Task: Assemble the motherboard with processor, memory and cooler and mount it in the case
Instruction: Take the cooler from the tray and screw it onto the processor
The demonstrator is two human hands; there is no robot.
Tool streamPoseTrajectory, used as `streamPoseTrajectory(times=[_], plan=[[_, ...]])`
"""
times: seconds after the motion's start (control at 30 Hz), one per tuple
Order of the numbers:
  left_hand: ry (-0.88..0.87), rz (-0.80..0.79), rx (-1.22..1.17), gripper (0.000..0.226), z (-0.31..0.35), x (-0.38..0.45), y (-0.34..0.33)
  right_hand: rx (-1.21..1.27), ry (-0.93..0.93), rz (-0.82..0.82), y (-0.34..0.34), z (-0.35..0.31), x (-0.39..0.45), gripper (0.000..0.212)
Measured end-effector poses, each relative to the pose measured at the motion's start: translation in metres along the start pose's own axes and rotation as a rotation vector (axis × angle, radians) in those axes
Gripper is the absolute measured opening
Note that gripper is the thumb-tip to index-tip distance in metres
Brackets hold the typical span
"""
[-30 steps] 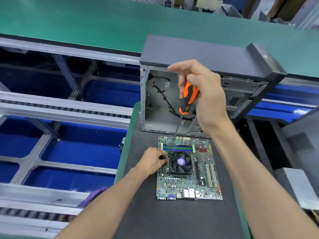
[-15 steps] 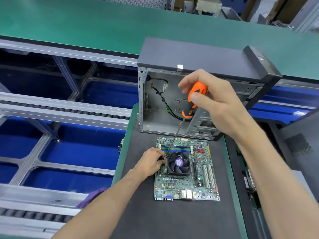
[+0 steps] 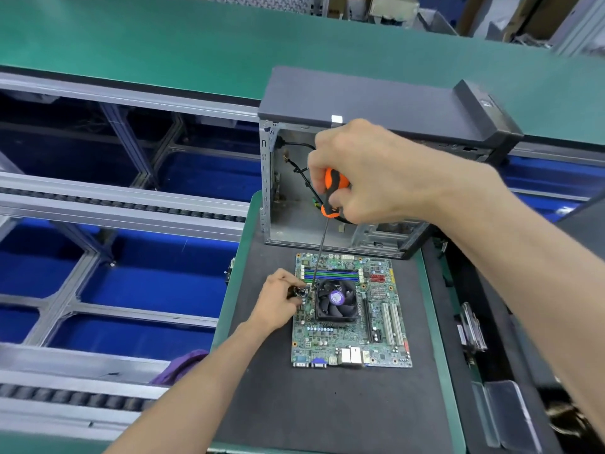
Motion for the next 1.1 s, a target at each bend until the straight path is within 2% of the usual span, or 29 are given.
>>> streamPoseTrajectory(times=[0.1, 0.17, 0.23, 0.3, 0.37, 0.43, 0.5, 0.6, 0.67, 0.77, 0.93, 1.03, 1.1], plan=[[-0.007, -0.081, 0.035, 0.024, 0.002, -0.001, -0.008, -0.082, -0.056, 0.06, -0.002, 0.011, 0.005, 0.005], [-0.012, -0.109, 0.06, 0.023, 0.006, 0.0, -0.014, -0.15, -0.177, 0.119, 0.001, 0.025, 0.001, 0.021], [0.003, -0.097, 0.079, 0.027, 0.007, 0.002, -0.018, -0.219, -0.249, 0.153, 0.005, 0.035, -0.006, 0.028], [0.017, -0.078, 0.082, 0.028, 0.008, 0.003, -0.02, -0.218, -0.207, 0.112, 0.006, 0.032, -0.009, 0.023], [0.022, -0.057, 0.081, 0.025, 0.008, 0.003, -0.02, -0.07, -0.15, 0.044, 0.004, 0.024, -0.008, 0.009], [0.01, -0.028, 0.08, 0.02, 0.006, 0.002, -0.019, 0.042, -0.134, -0.008, 0.002, 0.021, -0.008, 0.021], [0.02, 0.01, 0.059, 0.015, 0.002, 0.0, -0.017, 0.046, -0.129, 0.009, 0.0, 0.021, -0.006, 0.021], [0.051, 0.026, 0.066, 0.011, 0.0, 0.0, -0.016, -0.009, -0.136, 0.075, -0.005, 0.024, 0.0, 0.009], [0.074, 0.014, 0.094, 0.011, 0.003, 0.001, -0.016, -0.061, -0.144, 0.097, -0.006, 0.025, 0.003, 0.014], [0.164, 0.007, 0.129, 0.015, 0.005, 0.002, -0.016, -0.094, -0.133, 0.123, -0.005, 0.027, 0.004, 0.017], [0.398, 0.038, 0.069, 0.033, 0.005, 0.005, -0.01, 0.081, -0.147, 0.033, -0.004, 0.03, -0.005, 0.024], [0.576, 0.046, -0.034, 0.043, -0.008, 0.004, -0.005, 0.015, -0.192, 0.061, -0.005, 0.036, -0.006, 0.014], [0.585, 0.026, -0.064, 0.047, -0.011, 0.004, -0.006, -0.071, -0.215, 0.121, -0.004, 0.034, -0.007, 0.017]])
Point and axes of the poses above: each hand's wrist, its own x-axis towards the middle knuckle, its own y-axis out of the back of the hand, z = x × y, the point moved 8 cm from there along x, towards the middle knuckle, and after that the axes turned 13 degrees about z, right-handed, at the moved point
